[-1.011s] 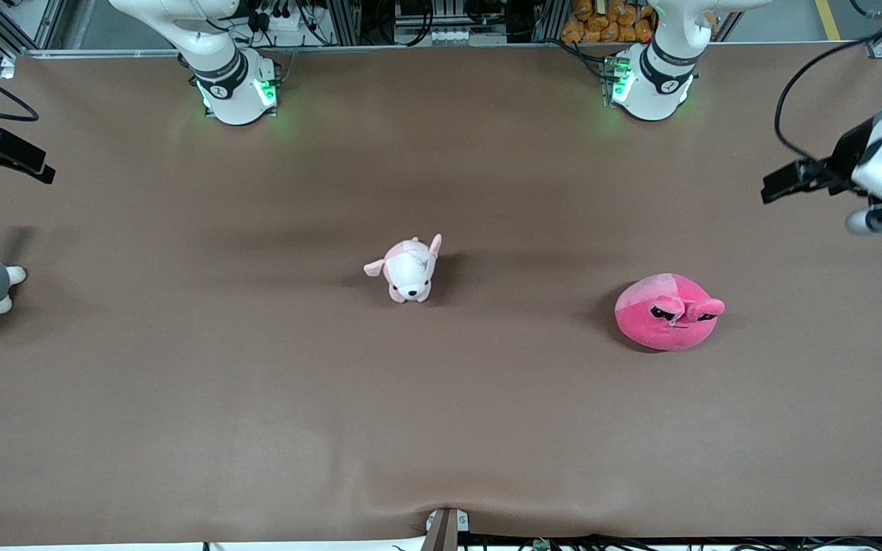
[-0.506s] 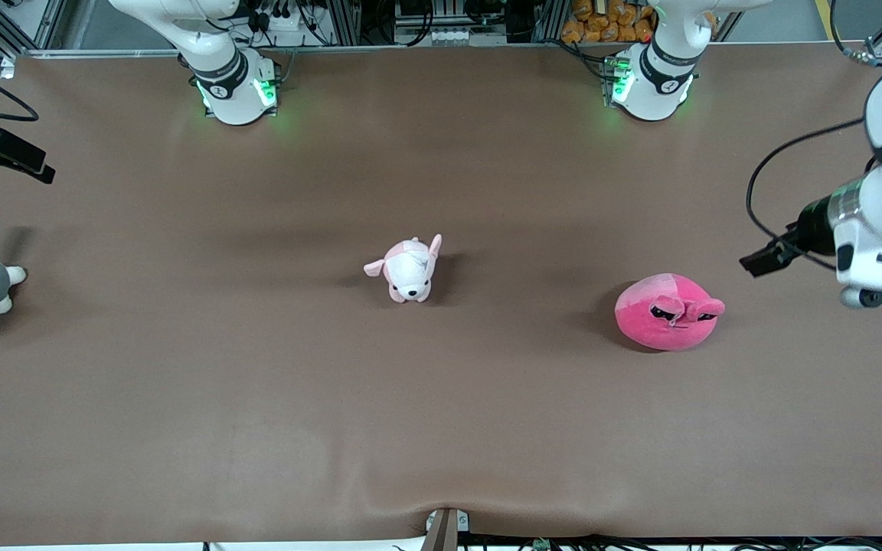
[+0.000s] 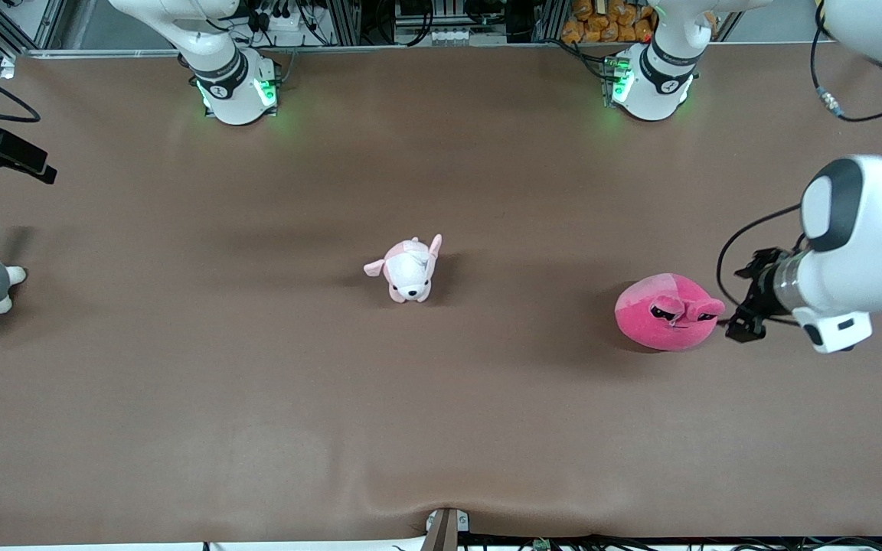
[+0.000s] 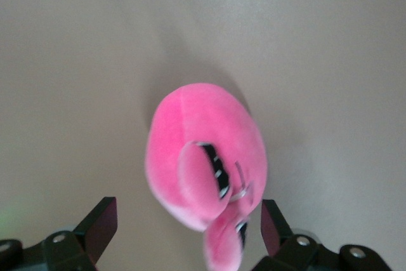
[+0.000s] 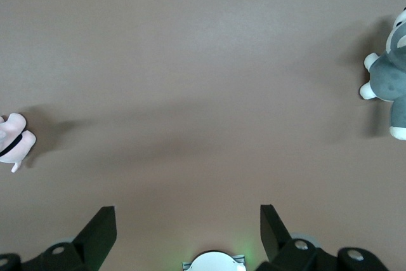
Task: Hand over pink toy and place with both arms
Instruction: 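Close the left gripper on the pink plush toy's top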
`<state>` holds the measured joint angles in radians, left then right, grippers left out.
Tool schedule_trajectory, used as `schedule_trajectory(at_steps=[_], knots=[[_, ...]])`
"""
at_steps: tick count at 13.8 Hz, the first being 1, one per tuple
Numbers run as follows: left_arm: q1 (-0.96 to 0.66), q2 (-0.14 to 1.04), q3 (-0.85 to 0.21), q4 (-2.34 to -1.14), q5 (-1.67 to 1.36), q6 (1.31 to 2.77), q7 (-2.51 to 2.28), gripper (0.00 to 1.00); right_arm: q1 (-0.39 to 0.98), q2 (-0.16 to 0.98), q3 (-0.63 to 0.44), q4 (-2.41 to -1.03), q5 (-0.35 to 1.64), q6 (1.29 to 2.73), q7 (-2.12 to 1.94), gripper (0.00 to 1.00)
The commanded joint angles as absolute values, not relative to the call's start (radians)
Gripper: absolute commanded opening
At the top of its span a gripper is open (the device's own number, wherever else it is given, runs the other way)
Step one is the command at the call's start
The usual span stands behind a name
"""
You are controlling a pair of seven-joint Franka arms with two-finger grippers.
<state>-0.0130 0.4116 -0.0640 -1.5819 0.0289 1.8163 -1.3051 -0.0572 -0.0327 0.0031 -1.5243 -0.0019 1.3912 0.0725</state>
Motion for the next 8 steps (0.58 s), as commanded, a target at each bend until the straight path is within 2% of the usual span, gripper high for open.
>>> schedule_trajectory(at_steps=[1,4,5,6,7,8], knots=[[0.008,0.42,-0.069,-1.655,0.009,1.919,-1.406,1.0,-0.049,-0.026,0.002,-1.509,-0.003,1.379,0.077,1.0],[0.006,0.419,-0.071,-1.713,0.006,1.945,-1.407,1.0,-0.048,-0.026,0.003,-1.508,-0.003,1.37,0.078,1.0],[0.006,0.42,-0.071,-1.72,0.003,1.953,-1.417,0.87,-0.049,-0.026,0.003,-1.508,-0.002,1.368,0.077,1.0],[0.008,0.417,-0.071,-1.721,0.005,1.953,-1.433,0.15,-0.049,-0.026,0.002,-1.508,-0.003,1.368,0.078,1.0],[0.008,0.416,-0.071,-1.721,0.003,1.953,-1.44,0.0,-0.048,-0.026,0.002,-1.509,-0.002,1.368,0.078,1.0],[0.008,0.416,-0.071,-1.721,0.003,1.953,-1.446,0.0,-0.046,-0.026,0.002,-1.509,-0.003,1.367,0.078,1.0]])
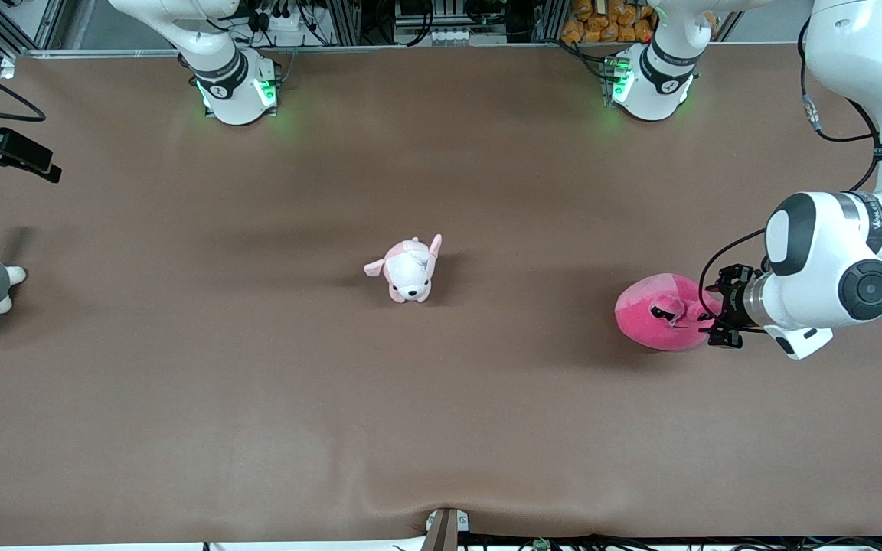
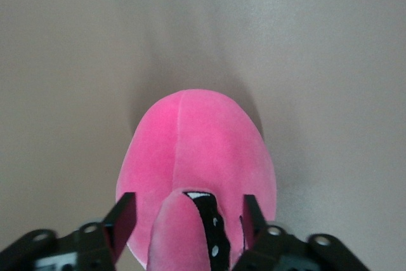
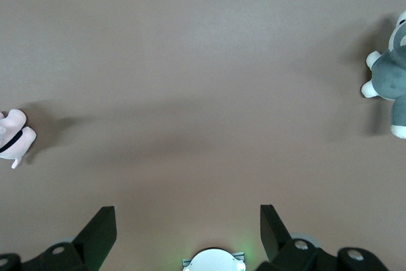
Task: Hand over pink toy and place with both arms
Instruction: 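Close the left gripper on the pink plush toy's top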
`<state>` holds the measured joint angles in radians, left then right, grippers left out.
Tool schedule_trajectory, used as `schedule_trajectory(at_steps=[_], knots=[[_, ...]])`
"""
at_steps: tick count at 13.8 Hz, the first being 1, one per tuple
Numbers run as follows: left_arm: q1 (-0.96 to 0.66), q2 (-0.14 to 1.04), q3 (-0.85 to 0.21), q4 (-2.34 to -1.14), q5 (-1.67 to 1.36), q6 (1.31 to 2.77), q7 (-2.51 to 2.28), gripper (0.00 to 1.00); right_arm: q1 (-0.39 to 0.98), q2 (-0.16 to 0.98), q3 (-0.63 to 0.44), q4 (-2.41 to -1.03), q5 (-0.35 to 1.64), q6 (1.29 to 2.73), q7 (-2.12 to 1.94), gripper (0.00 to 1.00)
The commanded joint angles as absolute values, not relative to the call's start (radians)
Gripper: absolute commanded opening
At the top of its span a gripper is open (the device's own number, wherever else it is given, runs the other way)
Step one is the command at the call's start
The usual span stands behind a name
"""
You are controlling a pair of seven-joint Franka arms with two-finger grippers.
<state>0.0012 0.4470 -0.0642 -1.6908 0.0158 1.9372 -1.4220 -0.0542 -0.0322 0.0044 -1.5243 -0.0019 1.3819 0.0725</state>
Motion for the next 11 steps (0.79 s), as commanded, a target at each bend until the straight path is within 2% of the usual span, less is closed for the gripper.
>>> schedule_trajectory(at_steps=[1,5,9,11], knots=[[0.008,0.413,-0.071,-1.721,0.003,1.953,-1.451,0.0,-0.046,-0.026,0.002,-1.508,-0.003,1.367,0.078,1.0],[0.006,0.4,-0.071,-1.712,0.005,1.953,-1.451,0.0,-0.048,-0.026,0.002,-1.508,-0.003,1.368,0.078,1.0],[-0.003,0.33,-0.081,-1.684,0.006,1.939,-1.454,0.0,-0.048,-0.026,0.002,-1.506,-0.003,1.368,0.077,1.0],[-0.006,0.281,-0.124,-1.678,0.014,1.919,-1.459,0.0,-0.048,-0.026,0.002,-1.506,-0.003,1.368,0.078,1.0]])
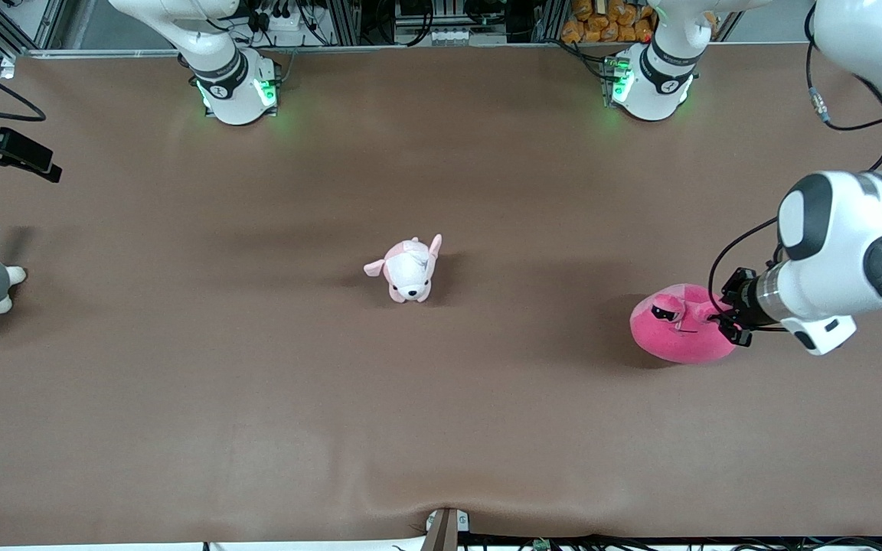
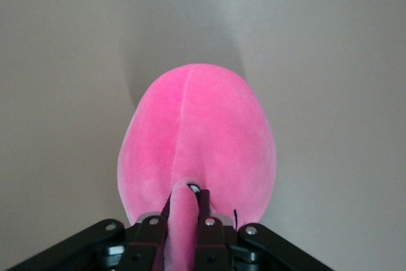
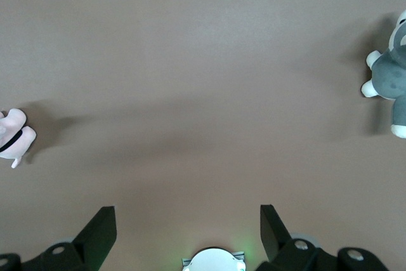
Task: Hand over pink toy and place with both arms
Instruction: 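Close the left gripper on the pink plush toy's top, then lift the pink toy and carry it toward the table middle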
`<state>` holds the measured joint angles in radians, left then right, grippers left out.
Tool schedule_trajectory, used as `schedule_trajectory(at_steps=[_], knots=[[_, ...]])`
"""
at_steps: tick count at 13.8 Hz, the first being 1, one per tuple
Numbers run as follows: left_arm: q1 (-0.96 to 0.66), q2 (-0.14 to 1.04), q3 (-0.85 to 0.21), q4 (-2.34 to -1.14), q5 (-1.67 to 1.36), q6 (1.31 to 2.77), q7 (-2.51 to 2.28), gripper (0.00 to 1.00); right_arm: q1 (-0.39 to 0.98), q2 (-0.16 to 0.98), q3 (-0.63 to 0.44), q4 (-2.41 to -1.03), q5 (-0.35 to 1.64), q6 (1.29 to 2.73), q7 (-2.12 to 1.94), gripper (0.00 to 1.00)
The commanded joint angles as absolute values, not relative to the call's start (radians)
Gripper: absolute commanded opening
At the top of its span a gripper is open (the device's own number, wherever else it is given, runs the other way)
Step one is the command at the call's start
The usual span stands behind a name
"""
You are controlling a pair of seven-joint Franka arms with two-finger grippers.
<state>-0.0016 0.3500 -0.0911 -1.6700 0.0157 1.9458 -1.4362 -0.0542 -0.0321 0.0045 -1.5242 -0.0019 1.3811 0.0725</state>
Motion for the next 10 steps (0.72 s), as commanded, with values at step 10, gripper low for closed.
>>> schedule_trajectory(at_steps=[10], knots=[[-0.006,0.146,-0.409,-1.496,0.009,1.704,-1.753,0.0,-0.049,-0.026,0.002,-1.506,-0.003,1.359,0.078,1.0]])
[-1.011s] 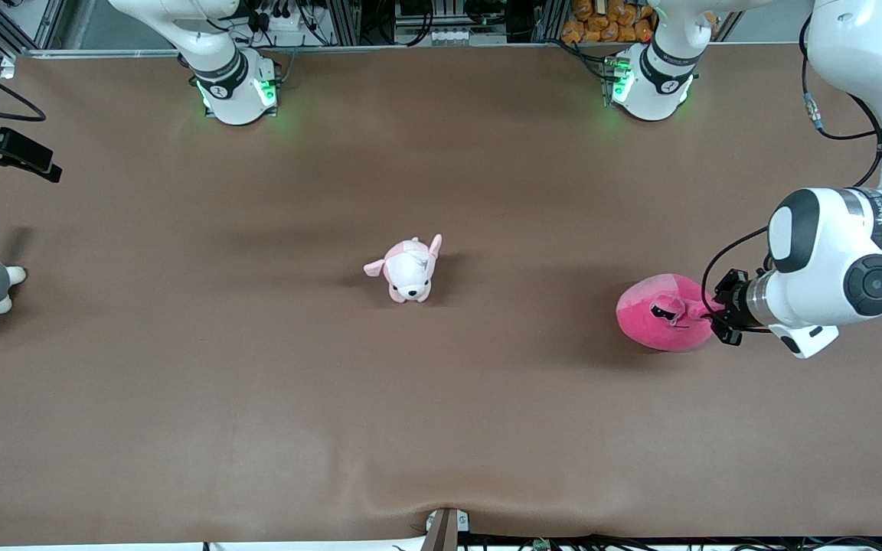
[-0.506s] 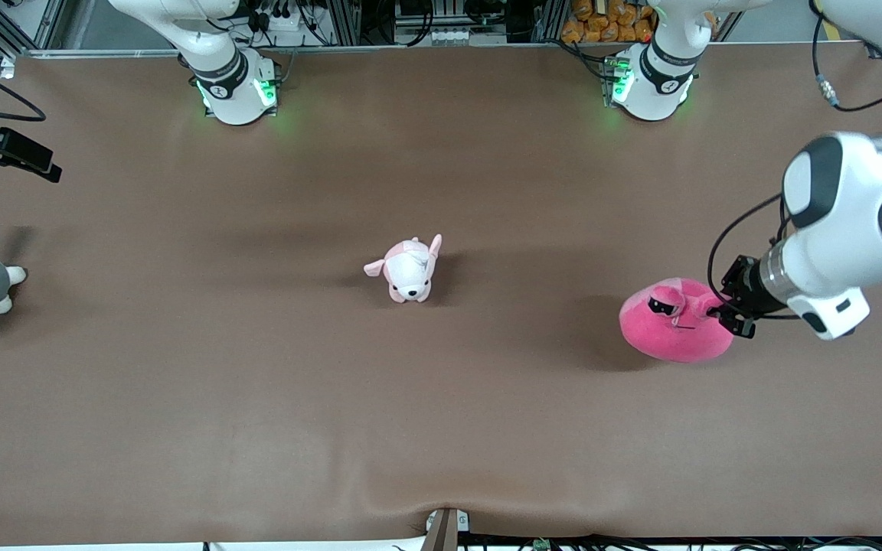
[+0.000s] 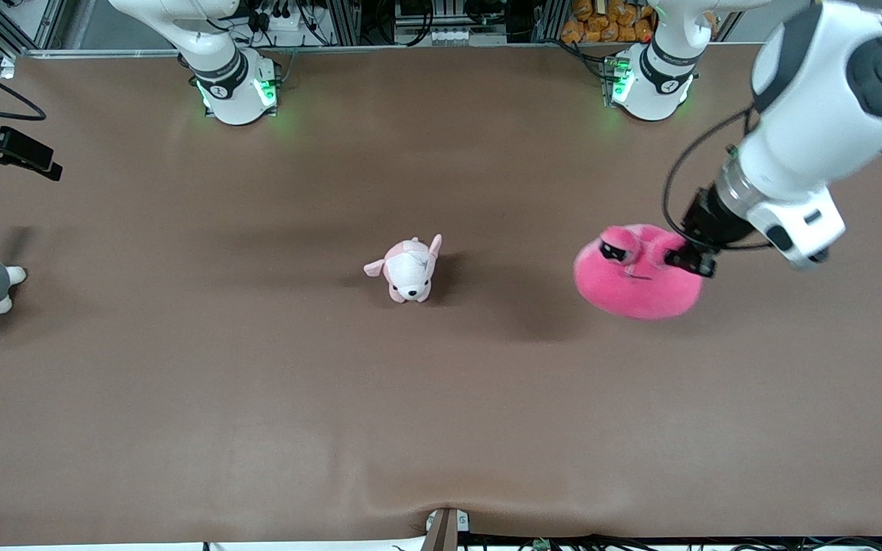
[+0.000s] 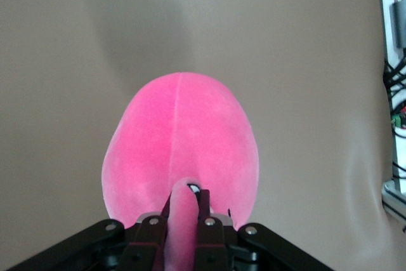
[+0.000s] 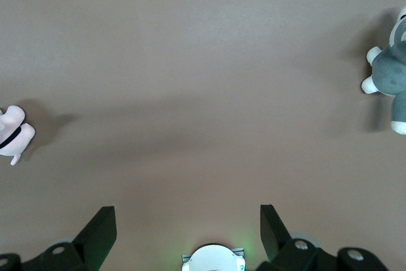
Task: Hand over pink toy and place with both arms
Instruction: 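Lift the pink toy and carry it toward the table middle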
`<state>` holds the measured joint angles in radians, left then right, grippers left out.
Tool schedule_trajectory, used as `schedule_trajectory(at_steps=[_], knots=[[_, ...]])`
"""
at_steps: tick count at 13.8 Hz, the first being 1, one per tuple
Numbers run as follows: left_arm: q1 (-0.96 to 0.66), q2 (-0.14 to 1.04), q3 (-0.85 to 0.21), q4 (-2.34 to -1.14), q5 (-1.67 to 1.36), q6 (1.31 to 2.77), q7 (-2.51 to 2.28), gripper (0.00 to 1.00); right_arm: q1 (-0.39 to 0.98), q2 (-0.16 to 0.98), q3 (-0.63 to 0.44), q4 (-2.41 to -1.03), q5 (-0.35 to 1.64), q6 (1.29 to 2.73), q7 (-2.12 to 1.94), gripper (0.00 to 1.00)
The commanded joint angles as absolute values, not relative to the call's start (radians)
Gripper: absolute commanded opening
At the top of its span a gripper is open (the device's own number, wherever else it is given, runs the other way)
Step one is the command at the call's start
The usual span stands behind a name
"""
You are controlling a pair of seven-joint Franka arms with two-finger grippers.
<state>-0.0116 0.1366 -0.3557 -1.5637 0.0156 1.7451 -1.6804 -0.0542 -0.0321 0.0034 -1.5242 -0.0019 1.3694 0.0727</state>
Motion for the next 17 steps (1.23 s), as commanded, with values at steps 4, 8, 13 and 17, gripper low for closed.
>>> schedule_trajectory(at_steps=[4,8,13,17], knots=[[-0.028,0.161,-0.552,-1.438,0.018,1.707,-1.942,0.0,-0.044,-0.026,0.002,-1.503,-0.003,1.359,0.078,1.0],[-0.153,0.21,-0.568,-1.382,0.018,1.79,-2.147,0.0,-0.048,-0.026,0.002,-1.506,-0.003,1.358,0.078,1.0],[-0.282,0.259,-0.557,-1.351,0.051,2.006,-2.356,0.0,-0.038,-0.026,0.002,-1.505,-0.002,1.358,0.078,1.0],[-0.386,0.35,-0.542,-1.301,0.077,2.074,-2.368,0.0,-0.038,-0.026,0.002,-1.505,-0.002,1.359,0.078,1.0]])
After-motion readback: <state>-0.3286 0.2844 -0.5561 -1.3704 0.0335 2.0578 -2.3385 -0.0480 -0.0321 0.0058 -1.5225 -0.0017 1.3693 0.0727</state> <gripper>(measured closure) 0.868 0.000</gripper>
